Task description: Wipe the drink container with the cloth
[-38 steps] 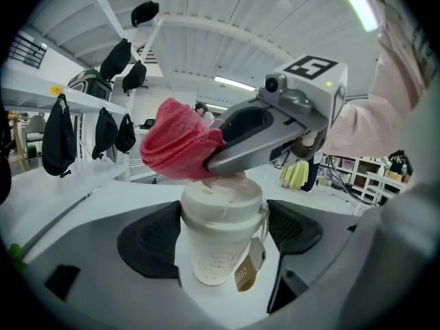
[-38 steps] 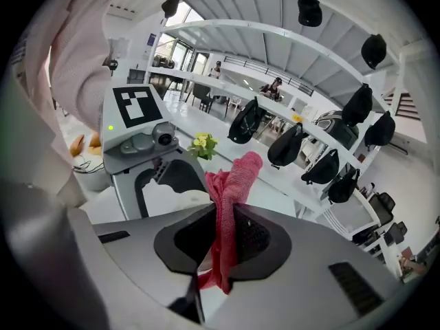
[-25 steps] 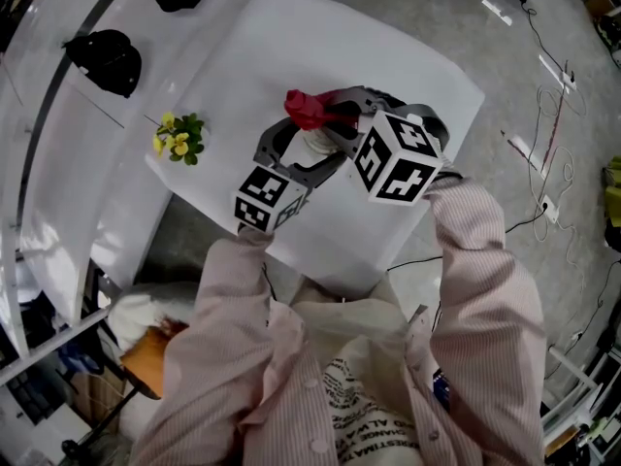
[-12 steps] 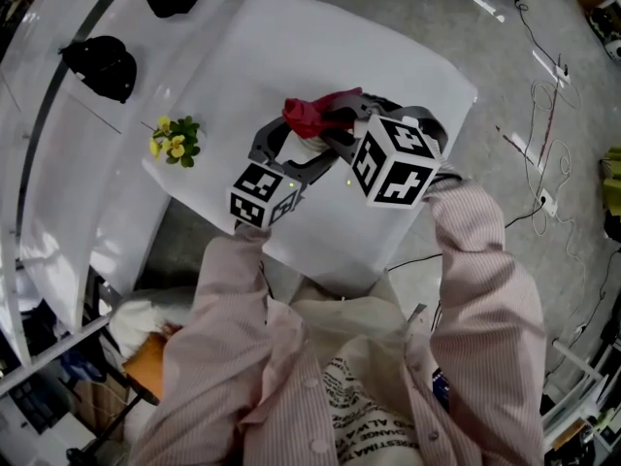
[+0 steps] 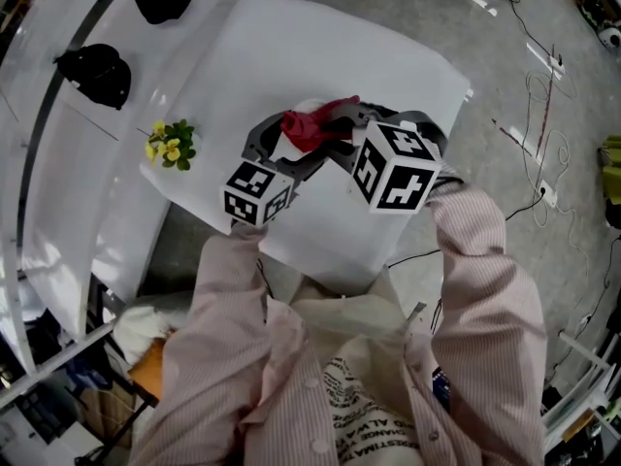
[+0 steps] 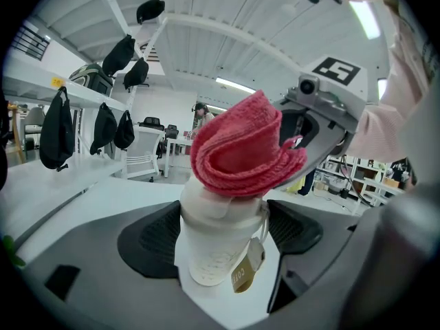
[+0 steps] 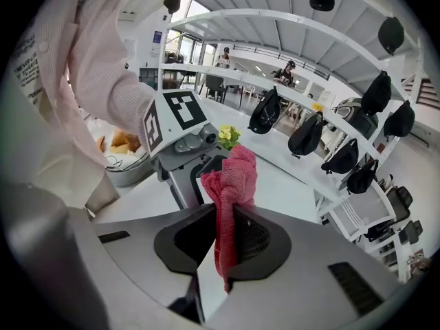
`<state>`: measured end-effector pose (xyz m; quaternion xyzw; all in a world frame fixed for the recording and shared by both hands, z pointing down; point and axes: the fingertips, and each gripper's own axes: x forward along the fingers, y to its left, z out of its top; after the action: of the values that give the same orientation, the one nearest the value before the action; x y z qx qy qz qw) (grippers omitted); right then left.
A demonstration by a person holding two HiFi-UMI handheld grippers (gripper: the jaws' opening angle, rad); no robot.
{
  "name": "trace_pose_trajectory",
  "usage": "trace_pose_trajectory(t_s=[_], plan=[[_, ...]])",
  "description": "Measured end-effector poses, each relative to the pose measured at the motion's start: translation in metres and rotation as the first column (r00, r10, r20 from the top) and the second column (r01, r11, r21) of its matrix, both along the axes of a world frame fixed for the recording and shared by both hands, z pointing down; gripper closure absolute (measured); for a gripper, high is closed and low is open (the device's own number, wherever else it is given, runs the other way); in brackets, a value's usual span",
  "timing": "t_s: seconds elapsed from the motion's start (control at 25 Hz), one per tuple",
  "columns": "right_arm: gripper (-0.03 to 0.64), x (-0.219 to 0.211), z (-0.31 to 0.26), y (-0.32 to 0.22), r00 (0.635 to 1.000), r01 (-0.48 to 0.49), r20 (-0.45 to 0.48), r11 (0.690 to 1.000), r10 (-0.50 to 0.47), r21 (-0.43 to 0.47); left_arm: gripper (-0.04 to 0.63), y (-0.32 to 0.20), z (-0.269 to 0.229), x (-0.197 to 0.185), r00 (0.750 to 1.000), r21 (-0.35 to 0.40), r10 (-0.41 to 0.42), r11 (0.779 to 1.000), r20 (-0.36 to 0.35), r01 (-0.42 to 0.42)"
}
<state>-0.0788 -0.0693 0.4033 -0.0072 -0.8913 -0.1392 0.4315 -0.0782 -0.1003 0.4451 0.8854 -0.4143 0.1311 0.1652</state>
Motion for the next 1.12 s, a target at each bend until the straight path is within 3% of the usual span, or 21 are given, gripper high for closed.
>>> trace_pose_trajectory(t_s=[0.48, 0.6, 0.72, 0.96, 1.12], plan=[[0.571, 0.011, 0.0, 0.018, 1.0, -0.009, 0.021, 0.998, 0.01, -0.062, 0.202, 0.0, 0.001, 0.0, 1.0, 0.001, -0.003, 1.0, -0.005, 0.003], [0.571, 0.013, -0.004, 0.019, 0.996, -0.034, 0.079, 0.997, 0.04, -0.072, 0.202, -0.001, 0.001, -0.001, 1.0, 0.001, -0.004, 1.0, -0.007, 0.004], [0.571, 0.02, -0.013, 0.014, 0.974, -0.106, 0.196, 0.992, 0.118, -0.071, 0.202, -0.001, 0.0, 0.0, 1.0, 0.003, -0.006, 1.0, -0.01, 0.006], [0.571, 0.049, -0.031, -0.006, 0.846, -0.313, 0.415, 0.942, 0.334, -0.121, 0.202, 0.0, -0.001, 0.0, 1.0, 0.009, -0.01, 1.0, -0.014, 0.01], [0.571, 0.066, -0.033, -0.019, 0.683, -0.448, 0.509, 0.85, 0.524, -0.275, 0.202, 0.0, -0.001, 0.0, 1.0, 0.01, -0.017, 1.0, -0.021, 0.017]])
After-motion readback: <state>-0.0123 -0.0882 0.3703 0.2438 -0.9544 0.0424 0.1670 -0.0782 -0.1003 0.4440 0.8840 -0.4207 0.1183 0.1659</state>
